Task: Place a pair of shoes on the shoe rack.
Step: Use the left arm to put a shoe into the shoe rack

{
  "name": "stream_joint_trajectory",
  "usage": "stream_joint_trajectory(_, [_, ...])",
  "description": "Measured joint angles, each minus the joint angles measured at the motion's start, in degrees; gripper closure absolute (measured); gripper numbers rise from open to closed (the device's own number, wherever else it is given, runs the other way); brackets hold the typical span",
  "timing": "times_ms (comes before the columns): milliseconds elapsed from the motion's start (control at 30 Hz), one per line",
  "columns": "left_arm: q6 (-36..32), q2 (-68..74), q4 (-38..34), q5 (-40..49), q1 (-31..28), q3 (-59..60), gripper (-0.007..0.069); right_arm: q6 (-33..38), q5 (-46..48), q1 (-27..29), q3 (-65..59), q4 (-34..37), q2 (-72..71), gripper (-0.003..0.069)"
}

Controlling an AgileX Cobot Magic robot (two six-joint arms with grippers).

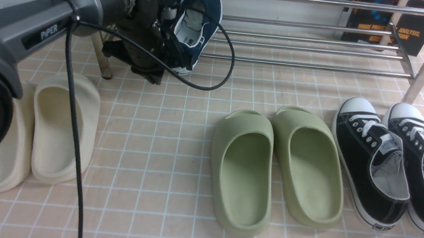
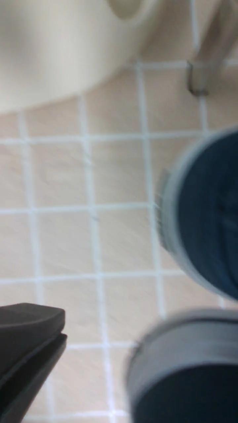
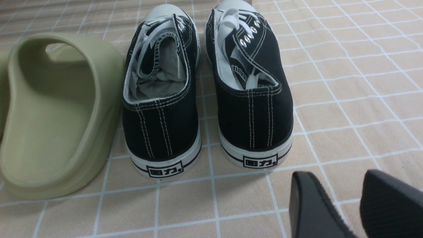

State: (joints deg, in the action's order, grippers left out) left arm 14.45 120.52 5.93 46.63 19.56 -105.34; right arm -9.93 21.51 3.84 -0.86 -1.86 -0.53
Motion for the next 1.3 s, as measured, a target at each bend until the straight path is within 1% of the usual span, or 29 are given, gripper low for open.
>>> stream_joint_trajectory(67, [0.3, 0.2, -0.6, -3.6, 0.0, 0.0, 0.0603, 0.0, 0.0, 0.0, 0.0, 0.0, 0.0, 0.0419])
stream_joint_trajectory(200, [3.4, 1.1, -1.0, -6.4, 0.0, -0.7, 0.0605, 0.0, 0.0, 0.0, 0.0, 0.0, 0.0, 0.0419])
stream_joint_trajectory(367, [5.2, 2.8, -1.4, -7.9, 0.0, -2.6, 0.0605, 0.0, 0.0, 0.0, 0.0, 0.0, 0.0, 0.0419])
stream_joint_trajectory(633, [5.4, 3.6, -2.3, -9.0, 0.0, -3.2, 0.0603, 0.0, 0.0, 0.0, 0.0, 0.0, 0.0, 0.0419])
stream_joint_trajectory(800, [5.5, 3.6, -2.7, -10.2, 0.1, -6.1, 0.0602, 0.0, 0.0, 0.0, 0.0, 0.0, 0.0, 0.0419])
stream_joint_trajectory(900, [5.5, 3.6, -1.6, -10.6, 0.1, -7.8, 0.0602, 0.0, 0.0, 0.0, 0.0, 0.0, 0.0, 0.0419])
stream_joint_trajectory(1033, [5.5, 3.6, 0.1, -7.8, 0.1, -8.6, 0.0602, 0.0, 0.0, 0.0, 0.0, 0.0, 0.0, 0.0419])
stream_joint_trajectory(1167, [5.5, 2.1, 1.7, 2.5, 0.1, -8.5, 0.0602, 0.0, 0.0, 0.0, 0.0, 0.0, 0.0, 0.0419])
stream_joint_trajectory(1200, [5.5, 2.0, 1.8, 2.9, 0.1, -8.5, 0.0602, 0.0, 0.0, 0.0, 0.0, 0.0, 0.0, 0.0419])
stream_joint_trajectory(1233, [5.5, -0.6, 3.0, 5.7, 0.1, -8.5, 0.0602, 0.0, 0.0, 0.0, 0.0, 0.0, 0.0, 0.0419])
stream_joint_trajectory(1300, [4.6, -4.8, 4.2, 8.2, 0.1, -8.5, 0.0602, 0.0, 0.0, 0.0, 0.0, 0.0, 0.0, 0.0419])
